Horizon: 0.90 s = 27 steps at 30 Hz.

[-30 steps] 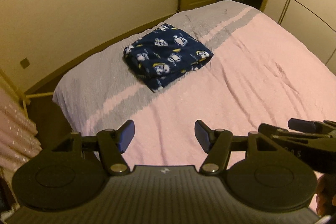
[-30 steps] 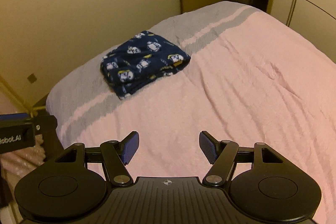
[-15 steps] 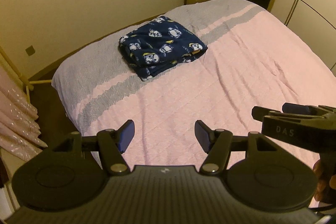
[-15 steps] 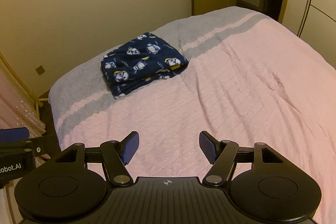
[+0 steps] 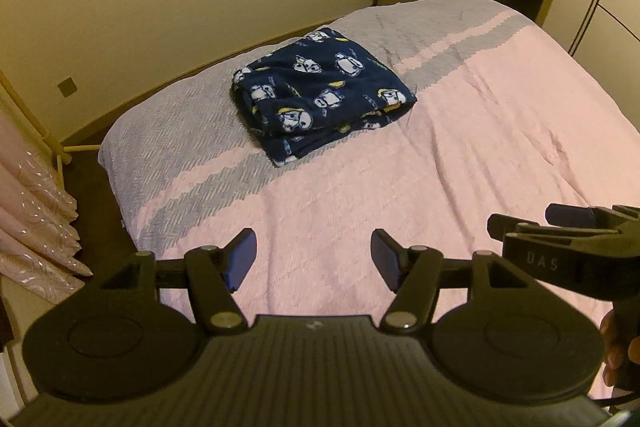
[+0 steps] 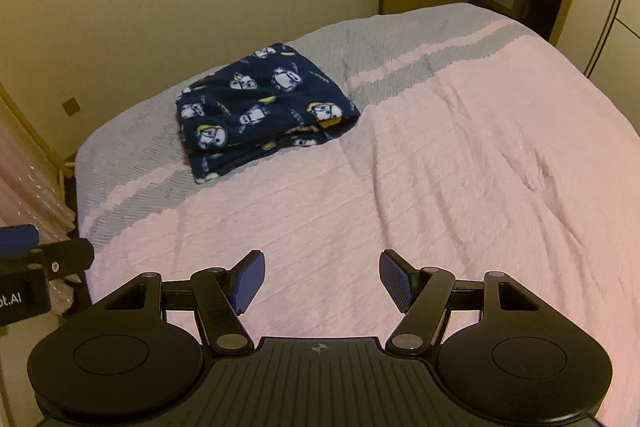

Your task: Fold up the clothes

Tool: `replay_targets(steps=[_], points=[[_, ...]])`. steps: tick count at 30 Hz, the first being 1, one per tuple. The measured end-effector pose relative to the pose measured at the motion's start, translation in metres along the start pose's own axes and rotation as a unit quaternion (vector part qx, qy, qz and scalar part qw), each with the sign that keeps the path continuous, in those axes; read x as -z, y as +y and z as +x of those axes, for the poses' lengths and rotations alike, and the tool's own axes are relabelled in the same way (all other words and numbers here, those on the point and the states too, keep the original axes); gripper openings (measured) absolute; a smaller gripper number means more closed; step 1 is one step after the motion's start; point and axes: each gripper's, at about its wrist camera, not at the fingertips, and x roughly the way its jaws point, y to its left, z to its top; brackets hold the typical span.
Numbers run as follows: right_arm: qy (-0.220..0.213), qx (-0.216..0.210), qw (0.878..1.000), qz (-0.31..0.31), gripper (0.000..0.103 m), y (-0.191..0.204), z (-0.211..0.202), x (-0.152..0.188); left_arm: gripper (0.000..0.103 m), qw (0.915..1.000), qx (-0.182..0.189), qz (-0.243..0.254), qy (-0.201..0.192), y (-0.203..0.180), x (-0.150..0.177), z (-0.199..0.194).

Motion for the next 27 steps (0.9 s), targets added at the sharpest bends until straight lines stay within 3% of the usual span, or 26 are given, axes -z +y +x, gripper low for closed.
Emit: replay_targets(steps=[19, 27], points=[[0.018, -0.020, 1.000, -0.015, 0.067, -0.025, 0.057, -0.034, 0.060, 0.9995, -0.026, -0.010, 0.015, -0.017, -0.025, 0.058], [0.031, -0.025, 0.999, 0.002, 0.067, -0.032, 0.072, -0.044, 0.059, 0.9995, -0.018, -0.018, 0.018, -0.019, -0.029, 0.073]])
